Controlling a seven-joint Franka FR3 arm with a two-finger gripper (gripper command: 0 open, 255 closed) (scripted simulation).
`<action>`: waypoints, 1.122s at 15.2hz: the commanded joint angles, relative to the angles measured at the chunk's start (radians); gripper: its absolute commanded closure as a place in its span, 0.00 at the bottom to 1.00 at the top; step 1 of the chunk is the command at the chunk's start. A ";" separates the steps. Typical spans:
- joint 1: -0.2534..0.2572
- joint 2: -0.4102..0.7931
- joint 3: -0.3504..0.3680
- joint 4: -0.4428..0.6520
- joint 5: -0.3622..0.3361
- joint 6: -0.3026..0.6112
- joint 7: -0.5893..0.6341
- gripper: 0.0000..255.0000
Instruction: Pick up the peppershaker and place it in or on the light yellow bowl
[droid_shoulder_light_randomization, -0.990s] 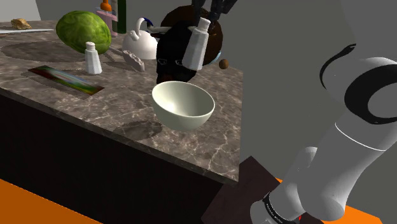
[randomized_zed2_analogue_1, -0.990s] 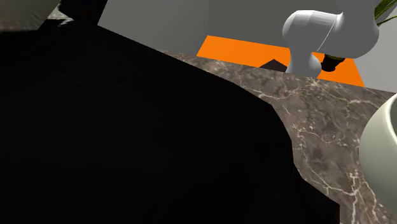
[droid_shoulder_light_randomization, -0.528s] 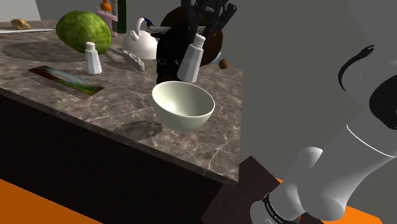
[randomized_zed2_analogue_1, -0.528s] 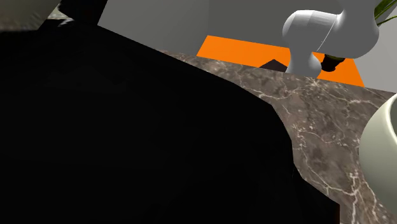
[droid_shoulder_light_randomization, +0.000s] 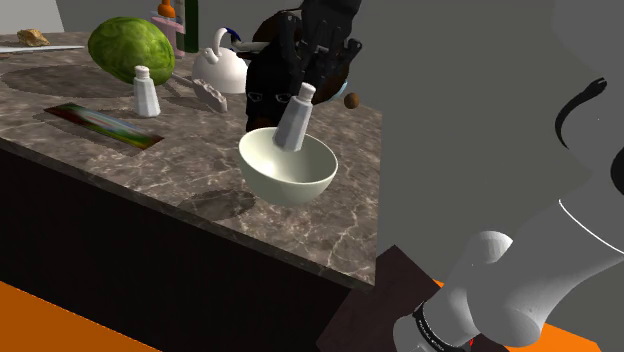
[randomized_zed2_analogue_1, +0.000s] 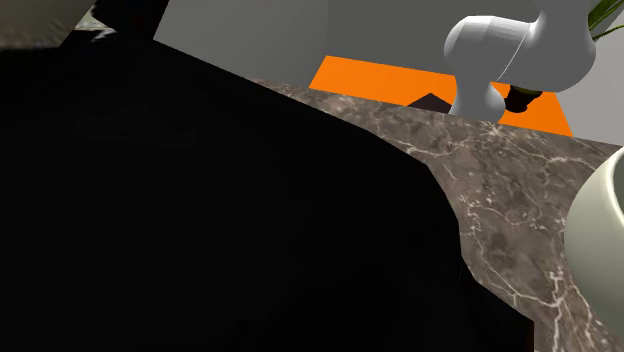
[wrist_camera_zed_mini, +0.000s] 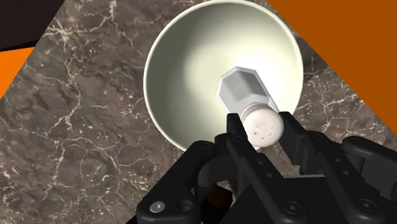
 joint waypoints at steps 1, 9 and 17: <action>0.000 -0.017 0.000 -0.050 0.002 0.033 -0.005 1.00; 0.000 -0.042 -0.001 -0.124 0.005 0.081 -0.013 1.00; 0.000 -0.042 -0.001 -0.123 0.005 0.081 -0.013 0.00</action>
